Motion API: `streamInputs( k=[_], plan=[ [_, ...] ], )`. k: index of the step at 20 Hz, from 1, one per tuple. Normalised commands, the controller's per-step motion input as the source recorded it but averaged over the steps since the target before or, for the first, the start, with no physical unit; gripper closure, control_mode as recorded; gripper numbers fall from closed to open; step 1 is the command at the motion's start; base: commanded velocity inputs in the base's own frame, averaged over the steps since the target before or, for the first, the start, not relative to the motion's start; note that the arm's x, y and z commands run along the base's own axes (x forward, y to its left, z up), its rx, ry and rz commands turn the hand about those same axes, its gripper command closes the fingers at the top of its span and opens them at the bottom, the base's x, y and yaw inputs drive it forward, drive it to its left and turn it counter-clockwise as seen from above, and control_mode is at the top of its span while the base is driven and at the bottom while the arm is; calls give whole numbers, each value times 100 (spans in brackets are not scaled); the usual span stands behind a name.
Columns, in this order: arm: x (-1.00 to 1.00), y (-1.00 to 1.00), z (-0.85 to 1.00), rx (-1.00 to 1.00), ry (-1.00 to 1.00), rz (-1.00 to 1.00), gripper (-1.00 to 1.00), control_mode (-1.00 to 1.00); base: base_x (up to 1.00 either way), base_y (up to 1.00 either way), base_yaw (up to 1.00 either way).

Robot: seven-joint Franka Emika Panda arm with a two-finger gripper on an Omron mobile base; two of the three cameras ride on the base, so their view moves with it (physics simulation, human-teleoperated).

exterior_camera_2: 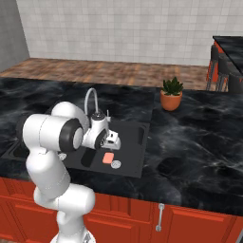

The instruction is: Pick up the dish brush and bar soap from the sink, and place them back in the cabinet, and close the cabinet door.

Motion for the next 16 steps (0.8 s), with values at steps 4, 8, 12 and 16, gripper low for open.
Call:
streamInputs(
  k=[4,8,12,16],
  plan=[
    [19,0,-25,0,0,0,-100,-100,0,0,0],
    [19,0,-25,0,0,0,-100,-100,0,0,0],
    [22,0,-23,0,0,0,-100,-100,0,0,0],
    [22,0,-22,0,1,0,-100,-100,0,0,0]
  ],
)
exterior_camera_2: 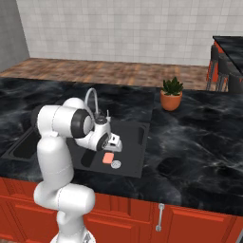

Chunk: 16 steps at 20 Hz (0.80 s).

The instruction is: Pick up the dish brush and bar soap from the sink, and place them back in the cabinet, and close the cabinet door.

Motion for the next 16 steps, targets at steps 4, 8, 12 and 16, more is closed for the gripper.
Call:
streamInputs(
  k=[4,8,12,16],
  plan=[
    [17,0,-20,0,1,0,-100,-100,0,0,0],
    [14,0,-19,0,3,0,-100,-100,0,0,0],
    [5,0,-16,0,6,0,-100,-100,0,0,0],
    [2,0,-12,0,7,0,-100,-100,0,0,0]
  ],
)
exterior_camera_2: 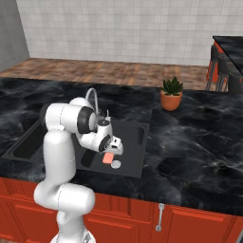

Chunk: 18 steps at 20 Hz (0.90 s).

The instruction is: Pick up the dish brush and bar soap from the sink, and place them back in the cabinet, and close the cabinet door.

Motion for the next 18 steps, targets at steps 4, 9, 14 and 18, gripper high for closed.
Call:
streamInputs(
  k=[4,9,14,18],
  plan=[
    [0,0,-13,0,8,0,-100,-100,0,0,0],
    [3,0,-16,0,7,0,-100,-100,0,0,0],
    [10,3,-19,0,3,0,-100,-100,0,0,0],
    [6,9,-20,0,1,0,-100,-100,0,0,0]
  ],
)
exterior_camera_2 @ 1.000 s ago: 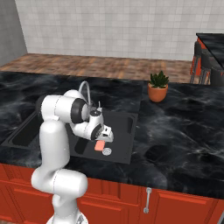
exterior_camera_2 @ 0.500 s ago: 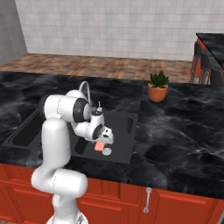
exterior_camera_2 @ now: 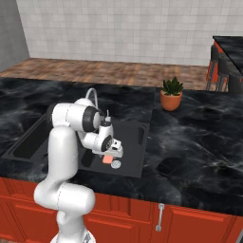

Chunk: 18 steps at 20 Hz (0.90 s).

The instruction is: Pick up the dish brush and bar soap from the sink, and place them back in the cabinet, and close the cabinet door.

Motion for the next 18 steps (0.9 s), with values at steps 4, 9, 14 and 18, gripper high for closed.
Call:
streamInputs(
  k=[4,9,14,18],
  plan=[
    [5,17,-17,0,0,0,-100,-100,0,0,0],
    [8,16,-15,0,0,0,-100,-100,0,0,0],
    [18,1,-10,0,0,0,-100,-100,0,0,0],
    [27,0,-9,0,0,0,-100,-100,0,0,0]
  ],
)
